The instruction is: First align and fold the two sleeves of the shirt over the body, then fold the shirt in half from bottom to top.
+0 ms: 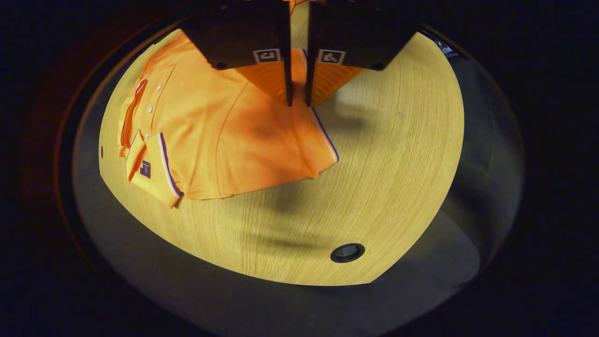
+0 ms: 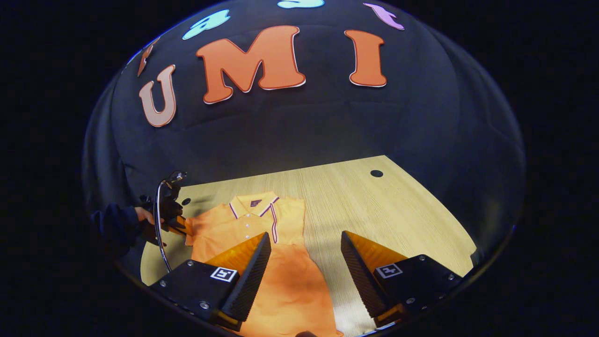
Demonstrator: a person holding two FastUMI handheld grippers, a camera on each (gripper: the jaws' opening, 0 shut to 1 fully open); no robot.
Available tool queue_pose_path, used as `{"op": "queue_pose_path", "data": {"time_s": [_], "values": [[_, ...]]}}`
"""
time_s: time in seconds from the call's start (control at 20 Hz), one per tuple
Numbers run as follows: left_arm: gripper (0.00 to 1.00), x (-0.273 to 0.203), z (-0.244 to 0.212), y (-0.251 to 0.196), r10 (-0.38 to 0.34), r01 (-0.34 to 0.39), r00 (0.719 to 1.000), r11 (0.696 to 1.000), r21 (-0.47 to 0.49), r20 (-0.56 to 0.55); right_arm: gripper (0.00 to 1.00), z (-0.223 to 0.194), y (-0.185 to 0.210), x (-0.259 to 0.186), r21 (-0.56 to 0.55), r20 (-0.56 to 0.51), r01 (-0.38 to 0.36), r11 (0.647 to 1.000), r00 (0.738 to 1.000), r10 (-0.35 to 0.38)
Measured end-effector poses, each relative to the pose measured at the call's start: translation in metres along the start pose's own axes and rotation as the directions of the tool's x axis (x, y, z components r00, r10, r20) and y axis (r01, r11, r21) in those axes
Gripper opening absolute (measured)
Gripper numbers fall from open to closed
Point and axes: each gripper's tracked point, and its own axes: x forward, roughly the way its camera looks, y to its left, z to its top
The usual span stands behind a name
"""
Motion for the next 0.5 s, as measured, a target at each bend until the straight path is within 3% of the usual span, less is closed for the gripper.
{"op": "queue_pose_path", "data": {"time_s": [0.25,0.5], "values": [[0.12,-0.031,0.017,-0.018,-0.088,0.080,0.989,0.994,0.070,0.116,0.92,-0.005,-0.013,-0.009,0.002,0.018,0.009,1.000,1.000,-0.009],[0.12,-0.067,0.033,-0.064,-0.169,0.130,0.964,0.972,0.195,0.203,0.92,-0.019,-0.015,-0.014,0.007,-0.004,-0.002,1.000,1.000,0.002]]}}
